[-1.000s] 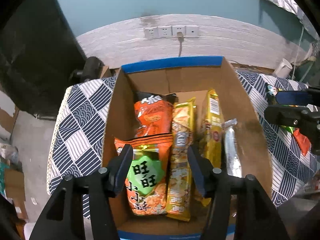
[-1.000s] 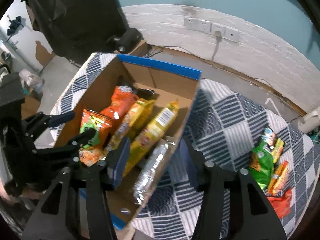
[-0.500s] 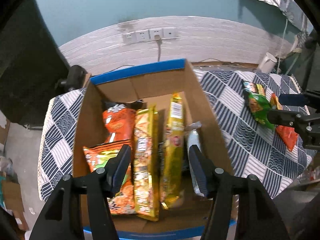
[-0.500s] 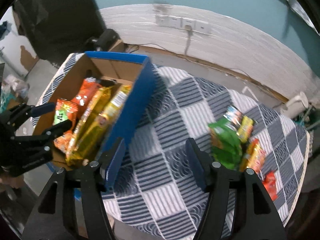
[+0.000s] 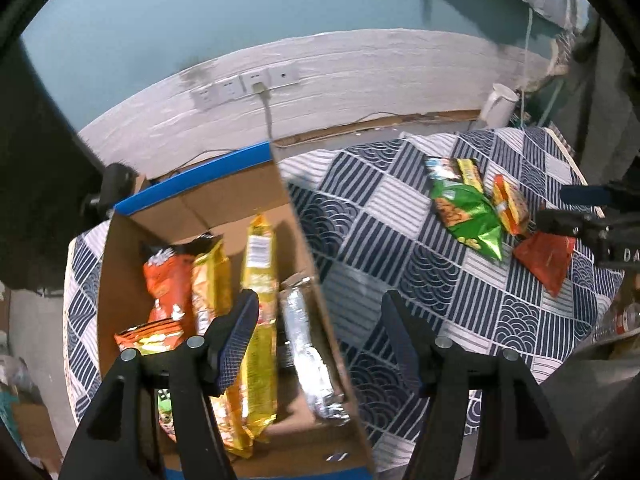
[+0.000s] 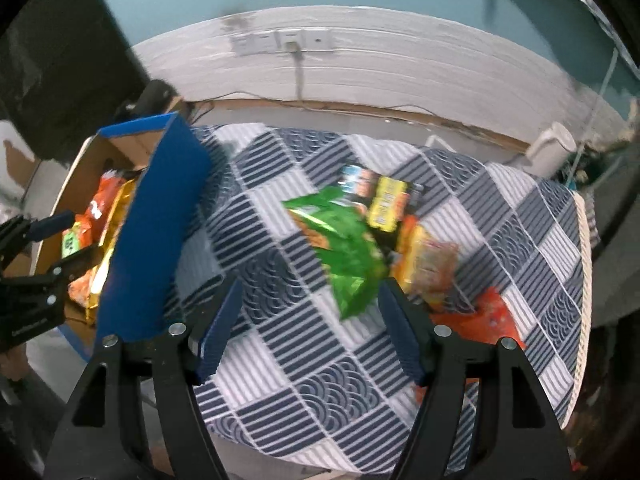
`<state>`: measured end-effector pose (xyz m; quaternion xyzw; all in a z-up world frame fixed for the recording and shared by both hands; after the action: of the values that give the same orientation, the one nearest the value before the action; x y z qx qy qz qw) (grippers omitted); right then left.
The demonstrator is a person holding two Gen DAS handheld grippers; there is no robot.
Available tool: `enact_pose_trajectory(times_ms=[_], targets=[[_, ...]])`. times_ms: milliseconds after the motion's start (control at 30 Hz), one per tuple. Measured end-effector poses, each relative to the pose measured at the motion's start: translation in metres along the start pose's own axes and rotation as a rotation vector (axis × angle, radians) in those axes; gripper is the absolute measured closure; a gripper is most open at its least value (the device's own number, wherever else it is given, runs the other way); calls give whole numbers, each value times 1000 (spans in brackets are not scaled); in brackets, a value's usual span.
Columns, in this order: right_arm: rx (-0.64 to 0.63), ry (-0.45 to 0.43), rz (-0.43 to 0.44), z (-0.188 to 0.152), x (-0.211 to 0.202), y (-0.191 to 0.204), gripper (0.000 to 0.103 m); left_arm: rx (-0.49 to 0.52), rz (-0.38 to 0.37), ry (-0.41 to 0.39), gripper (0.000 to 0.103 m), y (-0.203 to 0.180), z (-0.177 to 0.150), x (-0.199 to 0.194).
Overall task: Organize snacks
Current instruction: 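Withdraw both open tools from the box toward the remaining snacks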
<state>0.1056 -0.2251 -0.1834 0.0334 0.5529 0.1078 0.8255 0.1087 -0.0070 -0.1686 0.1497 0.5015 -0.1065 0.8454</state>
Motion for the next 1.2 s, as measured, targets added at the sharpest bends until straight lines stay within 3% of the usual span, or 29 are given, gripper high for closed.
enact_pose_trajectory(times_ms=[267, 533, 900, 1000, 1200], targets=[[74, 8, -49, -5, 4, -56, 32, 59, -33, 18, 34, -40, 12, 10], [65, 40, -89, -3, 19, -91, 32, 98, -59, 48, 31, -75, 25, 27], [-136, 156, 0, -5, 50, -99, 32, 90, -93, 101, 31, -92, 40, 72], [-259, 189, 1, -5, 58, -98, 32, 91, -108, 112, 31, -95, 47, 80], [-417, 216, 15, -1, 76, -100, 32, 67, -196, 154, 27, -106, 52, 96]])
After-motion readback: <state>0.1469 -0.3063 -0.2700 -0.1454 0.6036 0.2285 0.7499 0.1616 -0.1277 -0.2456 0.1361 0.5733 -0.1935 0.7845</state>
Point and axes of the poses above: each gripper's, at about its wrist camera, not at the fingertips, and x roughly the way its jaws point, y to its left, z to its top, the point moved 8 cm from there along x, roughly the way its jaws point, and after that the axes turned 8 degrees about x, right-handed, at the moved point
